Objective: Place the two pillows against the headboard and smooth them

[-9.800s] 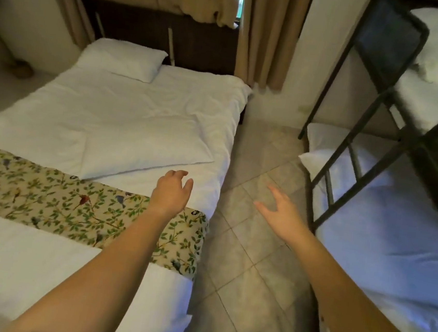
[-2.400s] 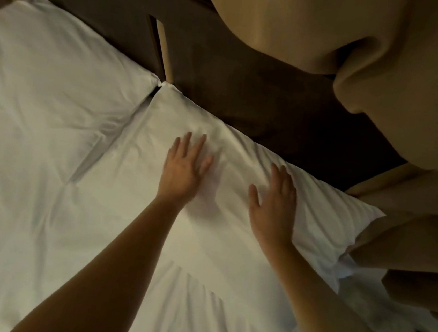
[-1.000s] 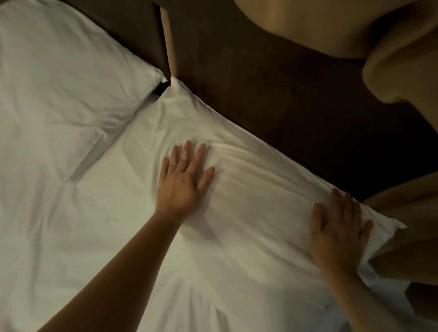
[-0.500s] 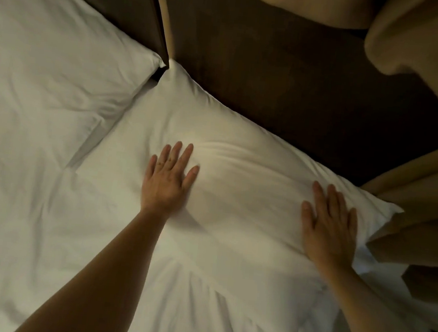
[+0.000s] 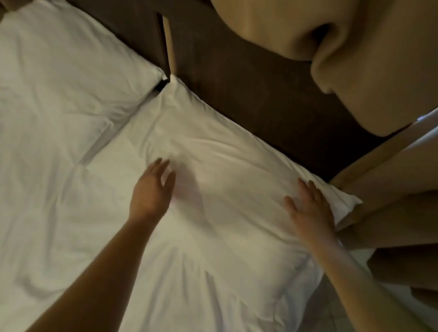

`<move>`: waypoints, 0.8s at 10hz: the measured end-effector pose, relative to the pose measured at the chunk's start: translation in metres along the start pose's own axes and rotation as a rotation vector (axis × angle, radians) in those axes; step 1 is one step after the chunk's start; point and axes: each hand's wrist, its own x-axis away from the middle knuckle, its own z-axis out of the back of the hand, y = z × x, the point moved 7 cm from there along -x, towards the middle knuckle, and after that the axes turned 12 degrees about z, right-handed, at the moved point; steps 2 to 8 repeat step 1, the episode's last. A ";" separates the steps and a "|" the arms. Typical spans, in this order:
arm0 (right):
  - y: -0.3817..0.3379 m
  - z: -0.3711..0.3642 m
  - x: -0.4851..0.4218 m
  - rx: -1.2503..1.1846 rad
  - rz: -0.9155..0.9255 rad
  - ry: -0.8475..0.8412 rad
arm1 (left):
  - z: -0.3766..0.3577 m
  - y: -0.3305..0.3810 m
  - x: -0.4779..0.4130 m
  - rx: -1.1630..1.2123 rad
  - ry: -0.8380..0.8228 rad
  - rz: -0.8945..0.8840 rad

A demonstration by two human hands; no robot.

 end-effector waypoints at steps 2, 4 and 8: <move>-0.002 0.038 0.048 -0.261 0.033 0.032 | 0.005 -0.059 0.107 0.136 -0.026 0.140; -0.002 0.038 0.048 -0.261 0.033 0.032 | 0.005 -0.059 0.107 0.136 -0.026 0.140; -0.002 0.038 0.048 -0.261 0.033 0.032 | 0.005 -0.059 0.107 0.136 -0.026 0.140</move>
